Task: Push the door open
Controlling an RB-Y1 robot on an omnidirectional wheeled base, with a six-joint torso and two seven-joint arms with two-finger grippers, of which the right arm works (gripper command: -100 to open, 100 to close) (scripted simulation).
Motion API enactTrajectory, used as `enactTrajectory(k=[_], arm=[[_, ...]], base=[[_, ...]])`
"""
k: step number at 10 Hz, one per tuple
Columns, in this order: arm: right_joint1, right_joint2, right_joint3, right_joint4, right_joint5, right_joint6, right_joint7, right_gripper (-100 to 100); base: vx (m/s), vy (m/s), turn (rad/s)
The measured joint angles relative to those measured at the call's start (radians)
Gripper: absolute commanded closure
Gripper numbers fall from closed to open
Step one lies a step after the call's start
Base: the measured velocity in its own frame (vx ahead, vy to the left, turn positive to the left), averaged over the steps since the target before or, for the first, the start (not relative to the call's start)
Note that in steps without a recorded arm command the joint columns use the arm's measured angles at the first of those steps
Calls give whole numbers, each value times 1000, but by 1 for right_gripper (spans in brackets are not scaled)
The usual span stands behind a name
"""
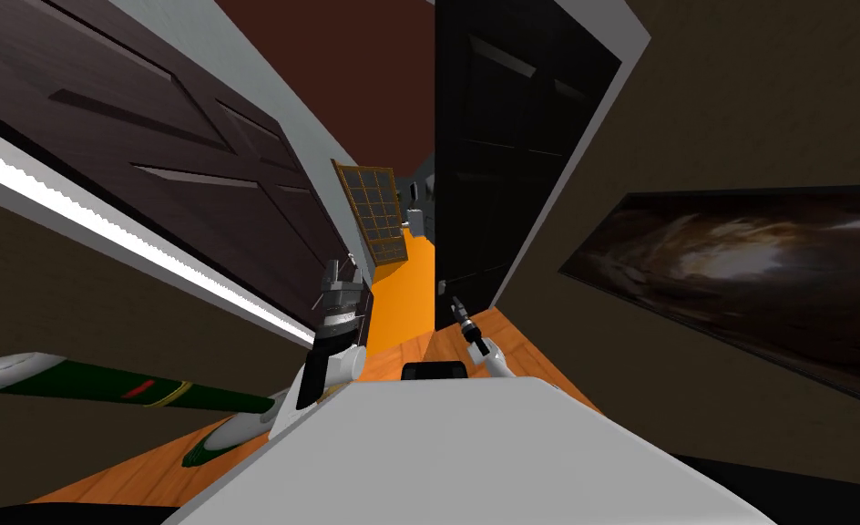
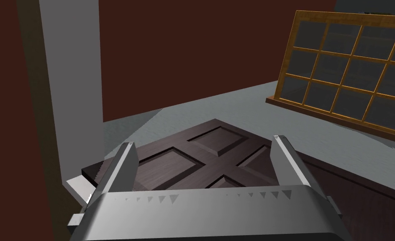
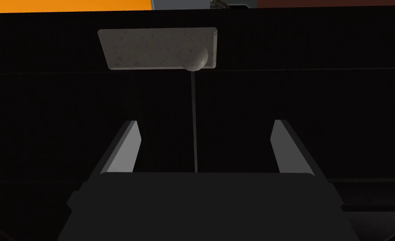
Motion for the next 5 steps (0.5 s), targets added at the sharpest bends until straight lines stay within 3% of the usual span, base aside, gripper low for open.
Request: enactTrajectory(k=[3, 5], arm=[[-10, 8, 5, 31, 6, -1, -5, -100], [-5, 4, 5, 24, 6, 3, -4, -100]], base=[[50, -40, 17], [148, 38, 28]])
